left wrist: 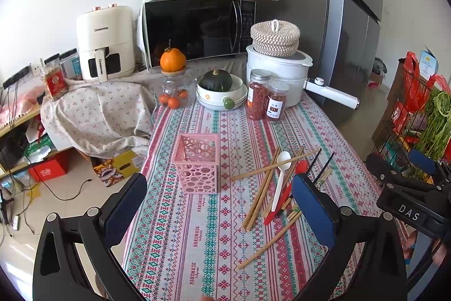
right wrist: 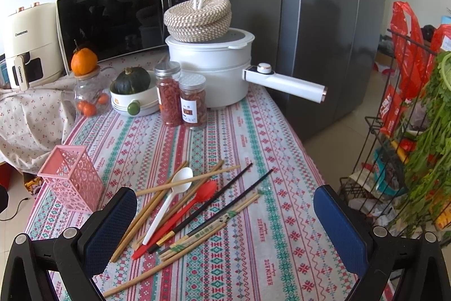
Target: Organize utensils
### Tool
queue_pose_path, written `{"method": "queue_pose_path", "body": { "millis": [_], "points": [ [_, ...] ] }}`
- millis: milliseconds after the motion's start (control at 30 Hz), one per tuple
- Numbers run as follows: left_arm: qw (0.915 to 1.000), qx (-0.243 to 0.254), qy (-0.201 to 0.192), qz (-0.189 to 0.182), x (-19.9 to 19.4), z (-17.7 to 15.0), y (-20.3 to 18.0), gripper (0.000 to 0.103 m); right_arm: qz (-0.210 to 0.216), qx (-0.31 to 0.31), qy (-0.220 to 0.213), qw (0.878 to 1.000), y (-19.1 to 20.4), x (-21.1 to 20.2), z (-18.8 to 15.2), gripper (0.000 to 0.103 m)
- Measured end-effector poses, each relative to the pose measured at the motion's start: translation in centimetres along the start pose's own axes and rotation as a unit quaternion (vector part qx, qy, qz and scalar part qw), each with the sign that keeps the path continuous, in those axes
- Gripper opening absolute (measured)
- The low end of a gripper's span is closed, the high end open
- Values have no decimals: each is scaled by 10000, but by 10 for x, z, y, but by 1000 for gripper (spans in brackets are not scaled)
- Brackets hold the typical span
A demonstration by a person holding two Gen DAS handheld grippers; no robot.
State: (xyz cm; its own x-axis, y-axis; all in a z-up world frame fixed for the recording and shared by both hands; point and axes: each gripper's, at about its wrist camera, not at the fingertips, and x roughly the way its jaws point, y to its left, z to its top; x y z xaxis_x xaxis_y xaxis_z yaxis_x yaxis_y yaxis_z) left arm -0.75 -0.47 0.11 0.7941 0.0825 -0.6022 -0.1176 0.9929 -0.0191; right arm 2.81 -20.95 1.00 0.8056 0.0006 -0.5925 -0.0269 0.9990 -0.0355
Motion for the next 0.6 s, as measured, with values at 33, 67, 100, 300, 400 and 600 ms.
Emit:
{"method": "queue_pose_path", "body": {
  "millis": [33,67,100,300,400,600],
  "points": [
    [10000,1,-1,2,0,0,0,103,1,-1,1,10000,0,0,0,103],
    [10000,3,-1,3,0,0,0,103,2,-2,3,10000,0,0,0,103],
    [10000,1,-6,10,-1,0,1,103,3,-4,0,10000,0,0,0,103],
    [10000,-10,-13,18,-1,2,3,103,7,13,9,10000,0,0,0,103],
    [10000,7,-25,34,-2,3,5,103,6,8,9,10000,0,0,0,103],
    [9988,-128,78,-474,3,8,4,103,41,-5,10,10000,-2,3,2,103]
  ]
}}
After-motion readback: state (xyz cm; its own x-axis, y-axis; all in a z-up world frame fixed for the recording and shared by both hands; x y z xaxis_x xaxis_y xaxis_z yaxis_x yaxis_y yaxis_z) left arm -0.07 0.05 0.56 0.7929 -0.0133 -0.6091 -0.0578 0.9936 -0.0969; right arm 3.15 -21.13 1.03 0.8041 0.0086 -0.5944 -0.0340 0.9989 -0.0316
